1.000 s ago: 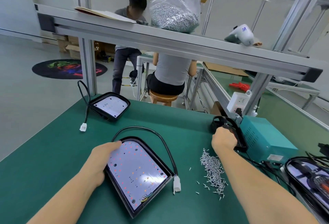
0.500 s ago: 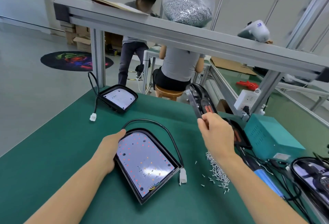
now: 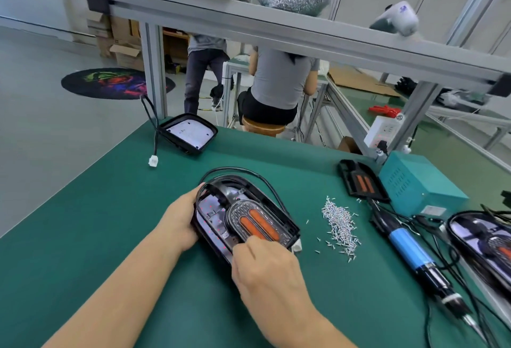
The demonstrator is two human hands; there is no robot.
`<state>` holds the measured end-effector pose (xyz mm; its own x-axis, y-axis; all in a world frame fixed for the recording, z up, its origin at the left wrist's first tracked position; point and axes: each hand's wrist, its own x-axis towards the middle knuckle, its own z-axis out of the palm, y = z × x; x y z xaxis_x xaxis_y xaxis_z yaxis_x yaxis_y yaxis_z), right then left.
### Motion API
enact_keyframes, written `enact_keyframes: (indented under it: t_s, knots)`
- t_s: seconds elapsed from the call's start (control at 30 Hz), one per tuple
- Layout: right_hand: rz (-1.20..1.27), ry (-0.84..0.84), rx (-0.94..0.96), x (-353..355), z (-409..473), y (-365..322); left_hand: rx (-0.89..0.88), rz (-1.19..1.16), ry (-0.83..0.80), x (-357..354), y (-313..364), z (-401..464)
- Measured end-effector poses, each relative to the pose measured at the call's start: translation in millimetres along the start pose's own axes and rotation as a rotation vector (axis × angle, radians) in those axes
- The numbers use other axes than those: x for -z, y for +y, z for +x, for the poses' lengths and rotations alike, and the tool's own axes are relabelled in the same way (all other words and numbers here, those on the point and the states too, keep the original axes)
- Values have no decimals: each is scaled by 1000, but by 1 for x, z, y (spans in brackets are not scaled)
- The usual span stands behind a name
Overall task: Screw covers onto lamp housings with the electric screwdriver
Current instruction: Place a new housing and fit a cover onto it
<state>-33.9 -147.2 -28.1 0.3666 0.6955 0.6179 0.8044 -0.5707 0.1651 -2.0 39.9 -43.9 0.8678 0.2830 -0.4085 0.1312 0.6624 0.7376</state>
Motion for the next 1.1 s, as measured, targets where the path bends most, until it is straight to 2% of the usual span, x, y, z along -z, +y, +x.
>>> enact_keyframes:
  t_s: [0.4, 0.67, 0.8, 0.87, 0.93, 1.0, 1.1]
  knots:
    - [16, -116, -70, -6, -10, -18, -12, 25, -44, -1, -4, -17]
    - [56, -96, -80, -14, -24, -14, -68, 97, -35, -10, -6, -21]
    - [285, -1, -99, -4, -29, -2, -80, 81, 68, -3, -6, -19]
    - [419, 48, -243, 4, -34, 24, -69, 85, 87, 2, -6, -18]
    - [477, 38, -493, 10, -38, 60, -68, 92, 100, 4, -7, -15]
    - [482, -47, -722, 10, -47, 95, -59, 85, 125, 1, -11, -13]
    - [448, -198, -880, 2, -60, 124, -41, 56, 98, -7, -21, -15]
